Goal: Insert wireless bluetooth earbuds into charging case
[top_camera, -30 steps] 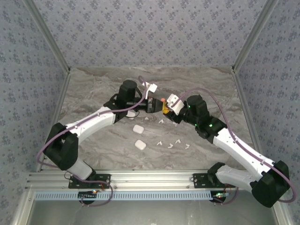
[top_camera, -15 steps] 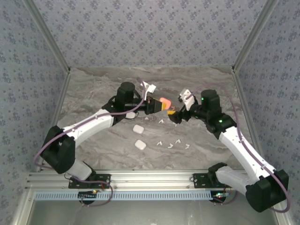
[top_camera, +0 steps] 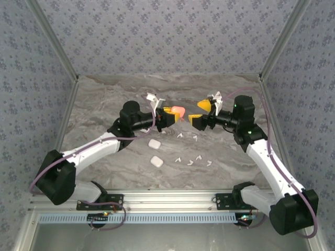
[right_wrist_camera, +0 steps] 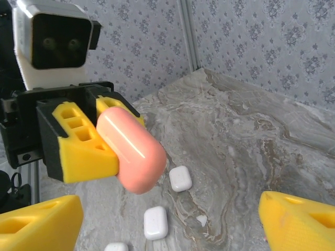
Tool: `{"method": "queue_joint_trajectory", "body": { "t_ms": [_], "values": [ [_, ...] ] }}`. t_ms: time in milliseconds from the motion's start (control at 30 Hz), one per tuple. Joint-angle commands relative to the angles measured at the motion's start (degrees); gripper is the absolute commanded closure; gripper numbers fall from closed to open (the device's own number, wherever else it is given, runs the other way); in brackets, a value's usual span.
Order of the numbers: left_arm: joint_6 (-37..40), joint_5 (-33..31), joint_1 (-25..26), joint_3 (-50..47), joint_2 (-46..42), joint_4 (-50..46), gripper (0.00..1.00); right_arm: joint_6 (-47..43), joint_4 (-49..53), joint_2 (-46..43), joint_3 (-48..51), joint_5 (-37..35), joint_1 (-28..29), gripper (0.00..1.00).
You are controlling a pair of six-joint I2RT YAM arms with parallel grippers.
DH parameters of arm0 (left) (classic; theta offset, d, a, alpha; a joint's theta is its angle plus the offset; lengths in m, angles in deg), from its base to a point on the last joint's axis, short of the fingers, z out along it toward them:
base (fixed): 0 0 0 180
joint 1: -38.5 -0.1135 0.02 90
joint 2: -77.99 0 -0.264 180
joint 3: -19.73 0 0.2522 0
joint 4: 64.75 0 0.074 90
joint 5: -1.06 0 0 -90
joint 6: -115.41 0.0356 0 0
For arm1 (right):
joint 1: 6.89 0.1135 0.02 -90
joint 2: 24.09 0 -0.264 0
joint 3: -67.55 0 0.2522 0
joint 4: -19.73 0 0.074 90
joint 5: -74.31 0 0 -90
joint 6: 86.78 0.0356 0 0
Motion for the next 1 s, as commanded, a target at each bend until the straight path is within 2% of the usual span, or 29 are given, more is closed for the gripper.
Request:
{"method": "queue_joint_trajectory", "body": {
  "t_ms": [0,433,967],
  "values": [
    [2.3,0.0,0.3,-0.2,-2.0,4.3,1.0,1.9,-2.6,1.5,-1.3,0.2,1.3,0.13],
    [3.0,2.1,0.5,-0.2,-1.8,4.6,1.0,0.9,-2.9,7.0,-5.8,-4.8,3.3,0.27],
    [6.2,1.8,0.6,-0.8,-2.5,3.9,1.0,-0.4,-0.9,10.6,-11.2,-5.4,2.3,0.3]
  ]
}}
